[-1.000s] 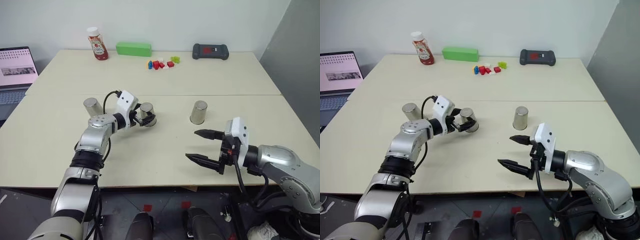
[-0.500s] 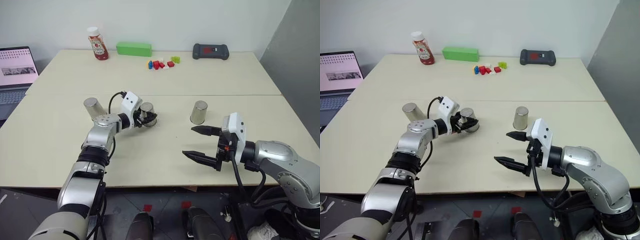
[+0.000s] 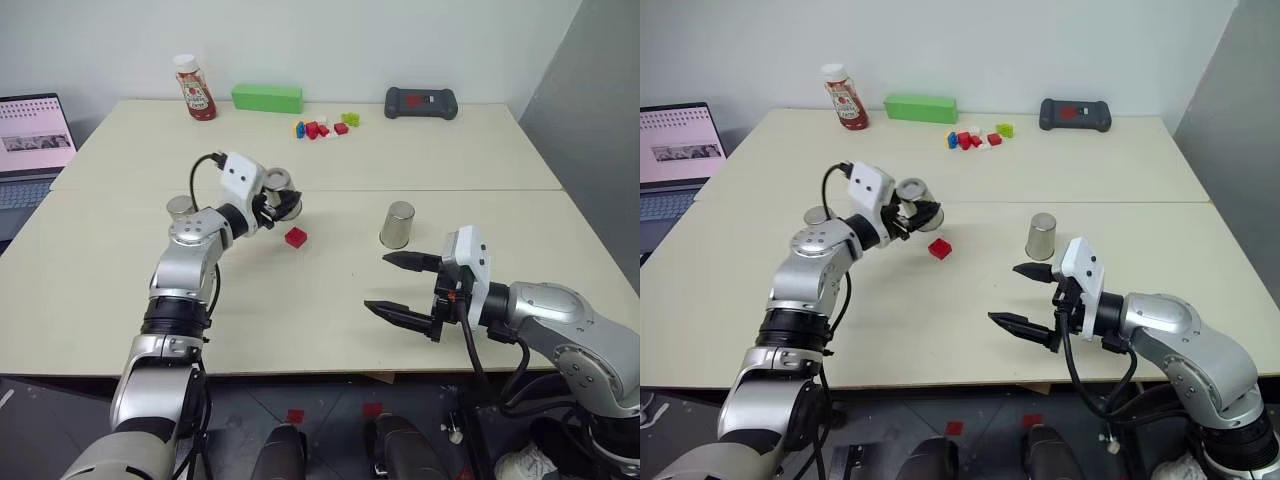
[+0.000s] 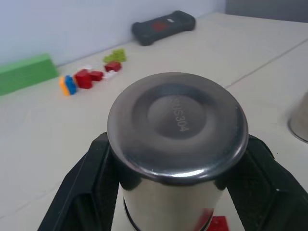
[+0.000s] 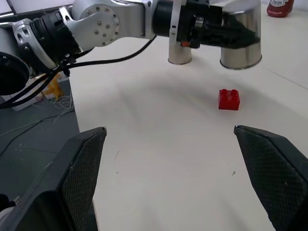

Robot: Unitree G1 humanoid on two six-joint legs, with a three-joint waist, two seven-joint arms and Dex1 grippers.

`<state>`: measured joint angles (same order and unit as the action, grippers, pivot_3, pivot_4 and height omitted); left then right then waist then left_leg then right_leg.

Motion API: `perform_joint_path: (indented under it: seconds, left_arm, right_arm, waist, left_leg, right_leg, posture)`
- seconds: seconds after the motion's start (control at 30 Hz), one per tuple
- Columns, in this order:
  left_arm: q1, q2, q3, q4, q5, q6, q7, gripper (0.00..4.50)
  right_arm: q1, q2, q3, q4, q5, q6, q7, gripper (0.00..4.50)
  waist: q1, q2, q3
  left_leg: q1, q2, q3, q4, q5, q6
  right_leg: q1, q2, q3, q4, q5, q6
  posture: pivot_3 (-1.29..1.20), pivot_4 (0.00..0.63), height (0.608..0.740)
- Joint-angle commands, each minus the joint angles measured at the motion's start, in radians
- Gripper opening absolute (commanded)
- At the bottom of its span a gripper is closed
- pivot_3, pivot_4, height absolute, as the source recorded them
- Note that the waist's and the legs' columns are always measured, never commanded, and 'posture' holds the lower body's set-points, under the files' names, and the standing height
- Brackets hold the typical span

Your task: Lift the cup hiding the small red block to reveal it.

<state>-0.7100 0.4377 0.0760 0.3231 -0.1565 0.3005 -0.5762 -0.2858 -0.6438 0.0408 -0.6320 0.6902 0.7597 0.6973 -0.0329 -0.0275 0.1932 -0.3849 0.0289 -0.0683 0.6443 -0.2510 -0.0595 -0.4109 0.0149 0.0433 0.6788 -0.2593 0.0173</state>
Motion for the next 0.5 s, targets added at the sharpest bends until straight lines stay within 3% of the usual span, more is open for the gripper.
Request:
perform_joint_path:
  seconds: [0.03, 0.5]
  left_arm:
    - [0.05, 0.031, 0.049, -0.07, 0.0, 0.058, 0.065, 2.71]
    - [0.022, 0.014, 0.091, 0.159, -0.012, 0.076, 0.126, 2.71]
  right_arm:
    - [-0.005, 0.005, -0.005, -0.027, 0.014, -0.012, 0.005, 4.5]
    - [-0.025, 0.001, -0.023, 0.001, 0.014, -0.013, 0.011, 4.5]
  waist:
    - [-0.001, 0.0, 0.0]
    - [0.003, 0.0, 0.0]
  left_leg:
    - [0.0, 0.0, 0.0, 0.0, 0.0, 0.0]
    - [0.0, 0.0, -0.001, 0.0, 0.0, 0.0]
  right_leg:
    - [0.0, 0.0, 0.0, 0.0, 0.0, 0.0]
    - [0.001, 0.0, -0.001, 0.0, 0.0, 0.0]
  posture:
    - [0.0, 0.15, 0.74]
    - [0.0, 0.15, 0.74]
